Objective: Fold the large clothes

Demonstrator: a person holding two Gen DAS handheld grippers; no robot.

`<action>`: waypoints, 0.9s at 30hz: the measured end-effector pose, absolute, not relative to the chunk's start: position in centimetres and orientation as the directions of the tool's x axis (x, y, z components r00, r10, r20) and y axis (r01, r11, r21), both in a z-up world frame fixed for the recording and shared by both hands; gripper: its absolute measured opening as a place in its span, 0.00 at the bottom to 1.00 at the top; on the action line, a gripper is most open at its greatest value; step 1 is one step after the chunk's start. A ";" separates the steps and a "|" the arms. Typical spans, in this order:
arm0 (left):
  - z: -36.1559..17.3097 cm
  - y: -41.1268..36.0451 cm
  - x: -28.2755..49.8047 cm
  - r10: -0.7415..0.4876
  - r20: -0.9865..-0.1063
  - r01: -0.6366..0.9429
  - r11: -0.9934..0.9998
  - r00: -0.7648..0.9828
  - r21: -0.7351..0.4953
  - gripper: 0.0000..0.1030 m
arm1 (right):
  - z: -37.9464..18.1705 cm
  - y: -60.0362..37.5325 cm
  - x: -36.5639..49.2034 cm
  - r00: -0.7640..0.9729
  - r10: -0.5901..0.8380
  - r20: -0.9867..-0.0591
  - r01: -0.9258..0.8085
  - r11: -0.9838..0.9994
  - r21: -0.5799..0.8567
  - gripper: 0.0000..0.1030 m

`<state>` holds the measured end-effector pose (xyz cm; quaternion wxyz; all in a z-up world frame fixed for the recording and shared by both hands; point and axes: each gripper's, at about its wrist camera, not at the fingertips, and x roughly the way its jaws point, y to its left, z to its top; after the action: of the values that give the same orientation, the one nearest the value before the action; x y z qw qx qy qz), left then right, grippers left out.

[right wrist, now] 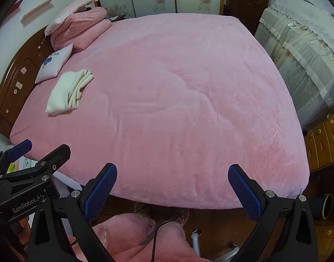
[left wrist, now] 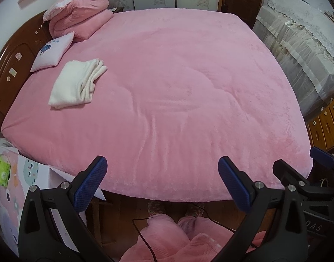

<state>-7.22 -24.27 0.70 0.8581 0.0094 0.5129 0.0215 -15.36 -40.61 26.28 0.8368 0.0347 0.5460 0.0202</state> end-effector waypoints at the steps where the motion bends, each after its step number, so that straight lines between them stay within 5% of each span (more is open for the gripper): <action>1: 0.6 -24.3 -7.1 0.047 -0.881 -0.026 0.999 0.470 0.040 0.97 | 26.2 -40.7 -15.2 0.402 0.072 -0.913 0.003 0.997 0.080 1.00; 27: -0.2 -23.6 -5.3 0.055 -0.891 -0.031 0.998 0.450 0.046 0.97 | 24.9 -40.9 -12.7 0.382 0.082 -0.921 -0.006 0.996 0.087 1.00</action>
<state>-5.28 -23.63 -0.23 0.8514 0.0113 0.5238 0.0253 -12.72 -40.90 24.88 0.8305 0.0344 0.5554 0.0266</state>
